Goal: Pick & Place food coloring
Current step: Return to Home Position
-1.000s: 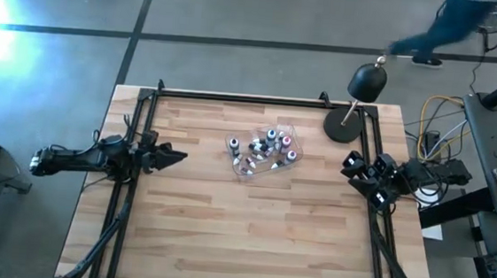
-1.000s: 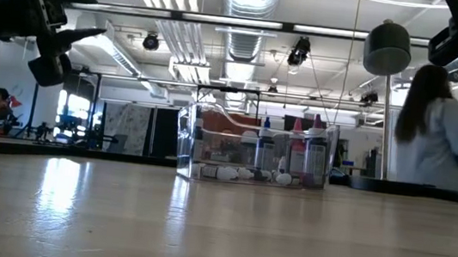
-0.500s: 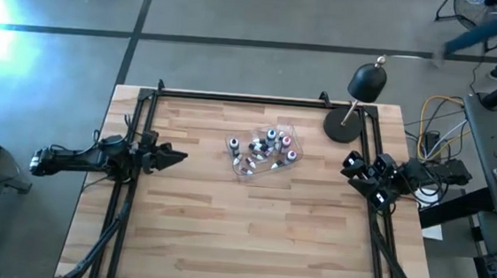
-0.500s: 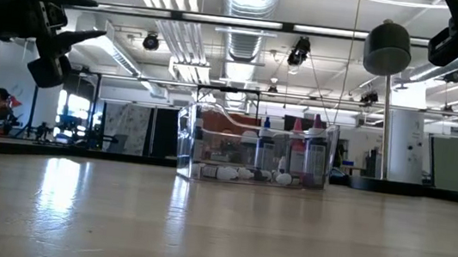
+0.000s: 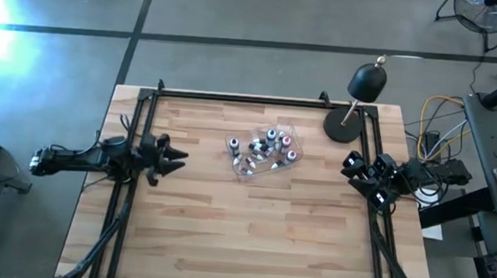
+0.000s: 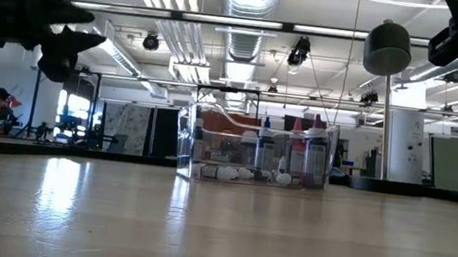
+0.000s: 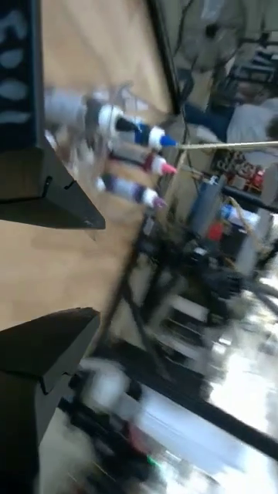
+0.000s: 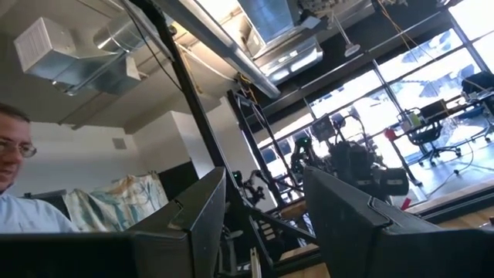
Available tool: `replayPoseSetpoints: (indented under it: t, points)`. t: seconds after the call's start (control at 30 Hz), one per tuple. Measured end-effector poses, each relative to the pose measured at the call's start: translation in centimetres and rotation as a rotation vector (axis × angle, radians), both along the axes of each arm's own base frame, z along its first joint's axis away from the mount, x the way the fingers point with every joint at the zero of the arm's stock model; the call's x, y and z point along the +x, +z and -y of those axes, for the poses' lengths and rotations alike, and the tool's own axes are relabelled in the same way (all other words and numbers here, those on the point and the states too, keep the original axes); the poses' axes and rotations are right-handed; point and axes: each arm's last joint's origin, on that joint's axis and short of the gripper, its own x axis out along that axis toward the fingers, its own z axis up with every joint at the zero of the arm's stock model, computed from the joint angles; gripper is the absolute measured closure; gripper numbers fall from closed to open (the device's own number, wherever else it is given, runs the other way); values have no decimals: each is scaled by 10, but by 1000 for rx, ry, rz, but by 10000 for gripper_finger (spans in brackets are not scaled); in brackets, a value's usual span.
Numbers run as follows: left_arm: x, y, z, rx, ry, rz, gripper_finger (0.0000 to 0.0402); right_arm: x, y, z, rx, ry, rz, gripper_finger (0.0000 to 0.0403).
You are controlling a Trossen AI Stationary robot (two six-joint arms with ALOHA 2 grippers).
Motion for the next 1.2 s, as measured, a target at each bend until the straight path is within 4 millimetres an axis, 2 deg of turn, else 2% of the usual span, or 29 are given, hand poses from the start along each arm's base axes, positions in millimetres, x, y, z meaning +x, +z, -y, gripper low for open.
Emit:
replayPoseSetpoints:
  t: [0.13,0.4,1.2]
  points:
    - [1,-4,0,134,0,-51,250,0,0,0,0,0,0,234]
    - [1,-5,0,293,2,-73,250,0,0,0,-1,0,-3,234]
    - [1,-4,0,287,10,-61,250,0,-1,0,-3,0,-10,234]
